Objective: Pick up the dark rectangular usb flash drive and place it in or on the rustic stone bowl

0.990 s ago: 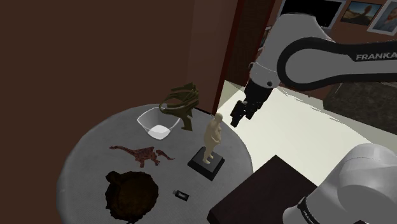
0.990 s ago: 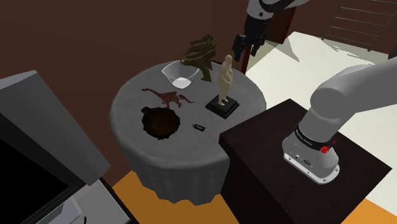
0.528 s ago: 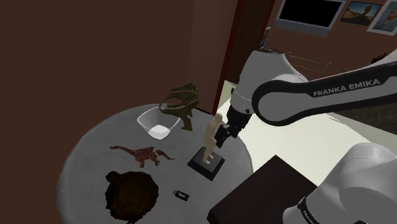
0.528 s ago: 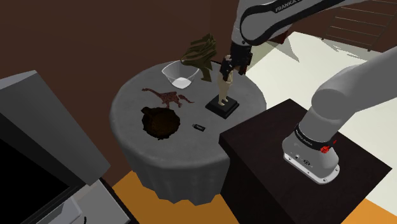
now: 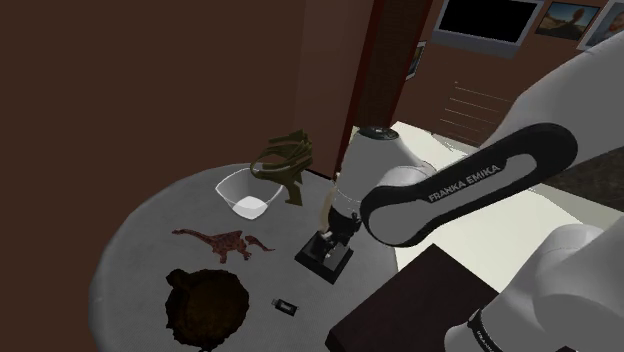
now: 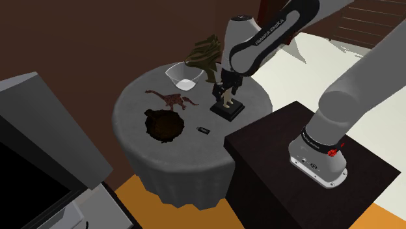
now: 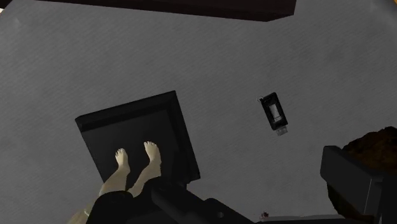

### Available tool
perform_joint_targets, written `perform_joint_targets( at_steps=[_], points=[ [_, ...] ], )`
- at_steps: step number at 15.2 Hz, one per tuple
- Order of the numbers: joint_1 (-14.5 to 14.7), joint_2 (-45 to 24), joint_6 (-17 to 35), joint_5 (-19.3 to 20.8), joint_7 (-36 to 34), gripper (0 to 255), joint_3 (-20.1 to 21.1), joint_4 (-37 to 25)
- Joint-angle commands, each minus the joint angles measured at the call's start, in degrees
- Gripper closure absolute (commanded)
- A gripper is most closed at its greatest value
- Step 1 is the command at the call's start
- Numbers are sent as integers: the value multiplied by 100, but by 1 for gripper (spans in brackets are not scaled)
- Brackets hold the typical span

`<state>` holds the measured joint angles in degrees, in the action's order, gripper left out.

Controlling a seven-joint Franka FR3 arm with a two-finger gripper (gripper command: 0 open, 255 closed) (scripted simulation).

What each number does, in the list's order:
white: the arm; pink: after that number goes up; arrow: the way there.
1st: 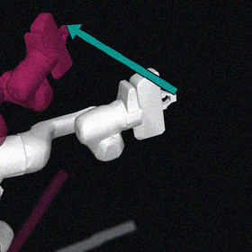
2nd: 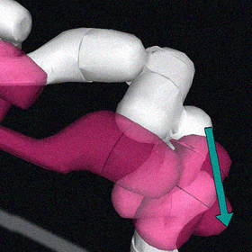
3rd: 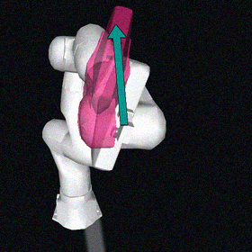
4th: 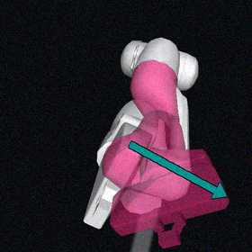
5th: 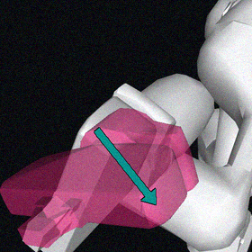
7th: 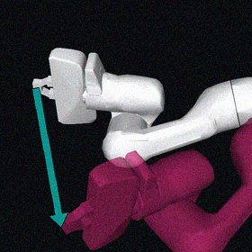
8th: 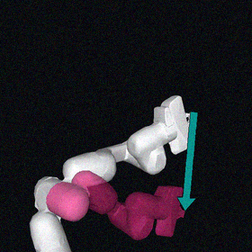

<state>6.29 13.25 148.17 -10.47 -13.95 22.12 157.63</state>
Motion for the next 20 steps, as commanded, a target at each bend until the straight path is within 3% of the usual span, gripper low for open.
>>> perform_joint_targets(
  at_steps=[1,3,6,9,11,13,20],
  points=[
    [-22,-471,443,167,-262,0,187,6],
    [-103,-1028,840,573,-660,0,343,-94],
    [-89,-1900,1348,1605,-1554,0,330,-318],
    [379,-2735,1718,2681,-2490,0,-157,-646],
    [837,-3245,1927,3132,-2927,0,-573,-902],
    [1239,-3693,2101,3392,-3217,0,-905,-1154],
    [1755,-4360,2556,3688,-3492,0,-1475,-1421]
  ],
)
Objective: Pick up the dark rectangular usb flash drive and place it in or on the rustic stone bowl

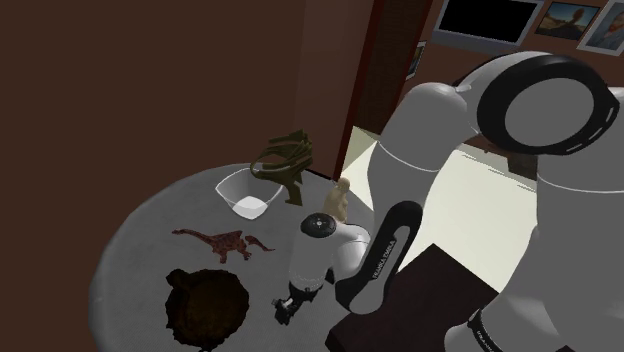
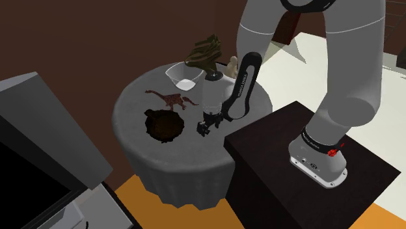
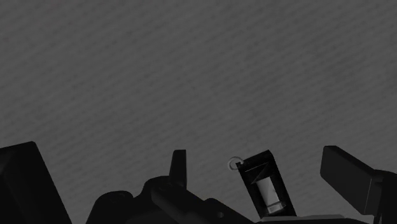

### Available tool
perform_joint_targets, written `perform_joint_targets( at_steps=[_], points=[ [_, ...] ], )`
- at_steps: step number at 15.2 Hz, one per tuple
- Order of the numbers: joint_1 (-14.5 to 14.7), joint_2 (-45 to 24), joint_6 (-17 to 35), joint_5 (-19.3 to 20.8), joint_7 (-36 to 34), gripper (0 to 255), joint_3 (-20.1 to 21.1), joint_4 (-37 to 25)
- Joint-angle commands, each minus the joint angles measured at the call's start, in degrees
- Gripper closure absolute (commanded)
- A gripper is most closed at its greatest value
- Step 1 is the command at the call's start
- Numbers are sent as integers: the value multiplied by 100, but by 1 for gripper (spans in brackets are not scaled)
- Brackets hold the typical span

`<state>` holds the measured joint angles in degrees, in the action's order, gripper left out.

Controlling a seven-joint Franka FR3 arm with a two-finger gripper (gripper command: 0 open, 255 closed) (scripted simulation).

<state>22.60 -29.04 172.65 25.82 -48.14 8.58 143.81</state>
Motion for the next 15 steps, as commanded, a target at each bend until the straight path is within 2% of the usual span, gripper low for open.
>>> perform_joint_targets(
  at_steps=[1,8,9,15],
  points=[
    [162,-186,144,74,-89,0,-162,-64],
    [164,-186,144,70,-86,0,-163,-63],
    [164,-186,144,69,-85,255,-162,-63],
    [160,-167,149,72,-85,255,-163,-39]
  ],
)
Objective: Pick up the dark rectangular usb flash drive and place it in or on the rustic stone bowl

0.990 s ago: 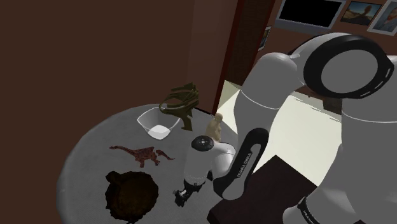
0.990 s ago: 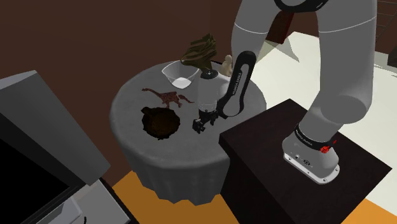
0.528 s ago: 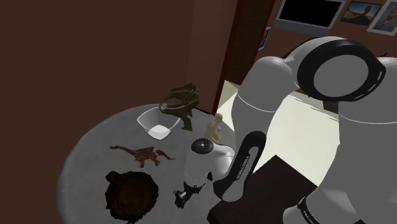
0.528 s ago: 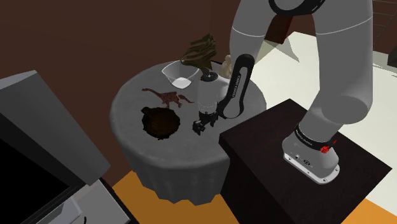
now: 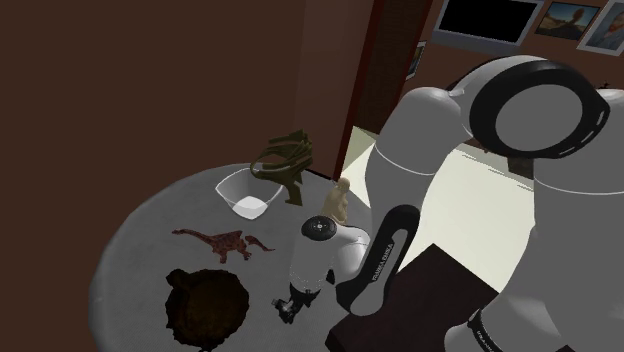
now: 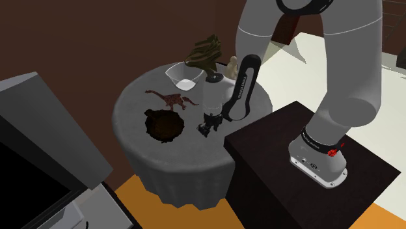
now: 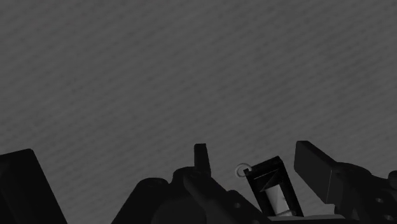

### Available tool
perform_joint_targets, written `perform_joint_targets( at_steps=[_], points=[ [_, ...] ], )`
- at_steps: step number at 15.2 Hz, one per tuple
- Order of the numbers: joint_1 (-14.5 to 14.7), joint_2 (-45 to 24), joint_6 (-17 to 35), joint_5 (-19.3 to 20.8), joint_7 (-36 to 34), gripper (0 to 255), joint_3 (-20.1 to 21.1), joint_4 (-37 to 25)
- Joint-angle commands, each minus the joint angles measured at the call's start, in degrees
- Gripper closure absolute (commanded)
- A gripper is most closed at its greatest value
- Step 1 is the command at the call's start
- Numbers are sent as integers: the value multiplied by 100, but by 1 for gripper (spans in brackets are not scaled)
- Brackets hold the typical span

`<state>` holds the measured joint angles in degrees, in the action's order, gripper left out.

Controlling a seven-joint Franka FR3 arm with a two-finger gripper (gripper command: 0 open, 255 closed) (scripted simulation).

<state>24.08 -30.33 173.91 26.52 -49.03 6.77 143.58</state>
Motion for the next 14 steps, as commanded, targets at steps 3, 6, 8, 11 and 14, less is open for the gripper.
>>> perform_joint_targets(
  at_steps=[3,6,8,11,14],
  points=[
    [16,-58,18,0,3,255,18,-40],
    [-188,228,-175,-97,99,255,241,78],
    [-333,417,-307,-181,175,255,404,152],
    [-561,700,-508,-343,312,255,666,254],
    [-793,982,-713,-552,479,255,945,346]
  ],
)
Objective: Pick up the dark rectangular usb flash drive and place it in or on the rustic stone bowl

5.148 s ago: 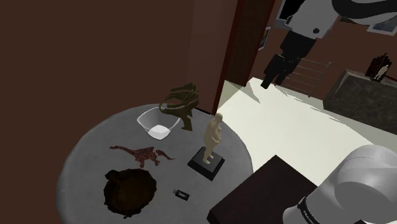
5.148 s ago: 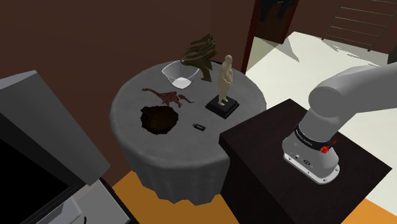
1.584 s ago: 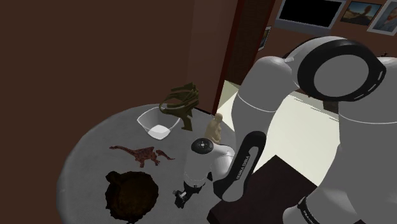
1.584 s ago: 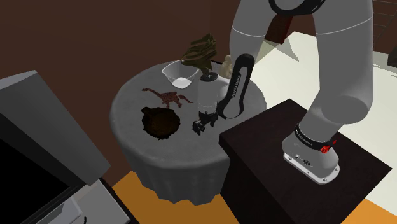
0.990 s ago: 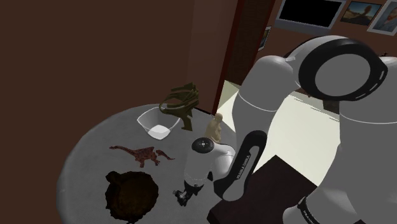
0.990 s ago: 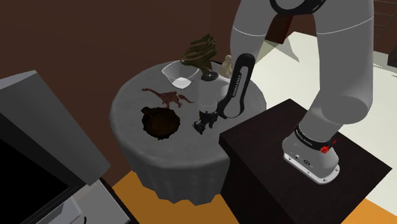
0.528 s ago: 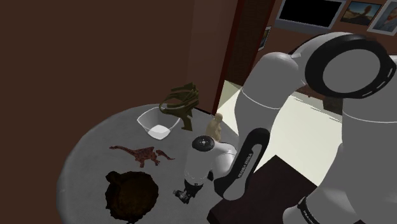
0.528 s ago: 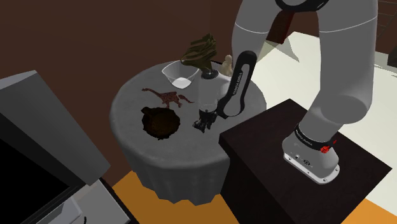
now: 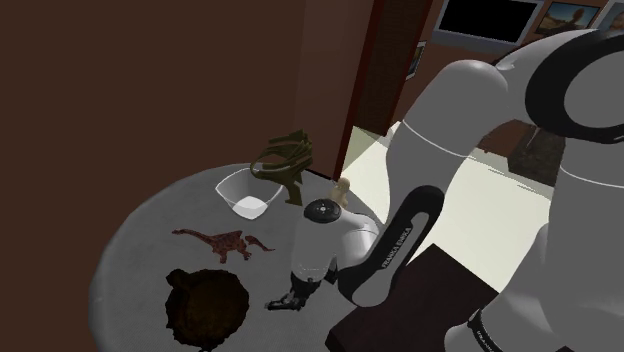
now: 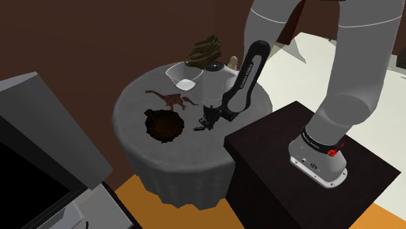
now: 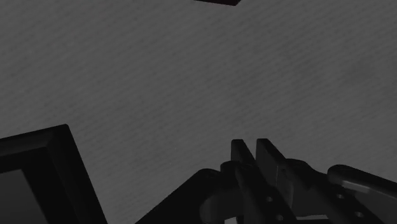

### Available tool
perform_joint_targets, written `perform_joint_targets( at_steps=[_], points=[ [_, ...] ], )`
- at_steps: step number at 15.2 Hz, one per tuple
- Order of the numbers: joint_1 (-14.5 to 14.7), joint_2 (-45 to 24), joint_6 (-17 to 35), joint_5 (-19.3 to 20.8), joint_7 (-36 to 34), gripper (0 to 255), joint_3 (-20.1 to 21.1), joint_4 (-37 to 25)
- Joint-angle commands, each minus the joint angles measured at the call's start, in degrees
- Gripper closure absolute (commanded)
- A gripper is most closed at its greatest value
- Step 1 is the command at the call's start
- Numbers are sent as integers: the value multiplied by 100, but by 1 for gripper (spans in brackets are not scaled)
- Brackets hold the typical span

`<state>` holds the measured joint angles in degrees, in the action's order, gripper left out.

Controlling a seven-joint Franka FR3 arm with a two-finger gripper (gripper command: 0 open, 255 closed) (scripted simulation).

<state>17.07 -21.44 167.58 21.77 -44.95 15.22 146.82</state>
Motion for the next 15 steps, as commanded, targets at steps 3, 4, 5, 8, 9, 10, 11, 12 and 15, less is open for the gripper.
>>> perform_joint_targets(
  at_steps=[3,4,5,8,9,10,11,12,15],
  points=[
    [-319,376,-288,-335,268,255,383,102],
    [-232,276,-211,-240,191,255,282,75],
    [-232,276,-211,-241,191,0,282,75],
    [-2173,-778,-875,-817,2946,0,1707,-716],
    [-2111,-859,-812,-744,2892,0,1638,-735],
    [-2042,-938,-749,-685,2847,0,1564,-756],
    [-1970,-1016,-685,-631,2807,0,1489,-777],
    [-1897,-1094,-622,-582,2770,0,1413,-800],
    [-1640,-1372,-403,-428,2649,0,1151,-891]
  ],
)
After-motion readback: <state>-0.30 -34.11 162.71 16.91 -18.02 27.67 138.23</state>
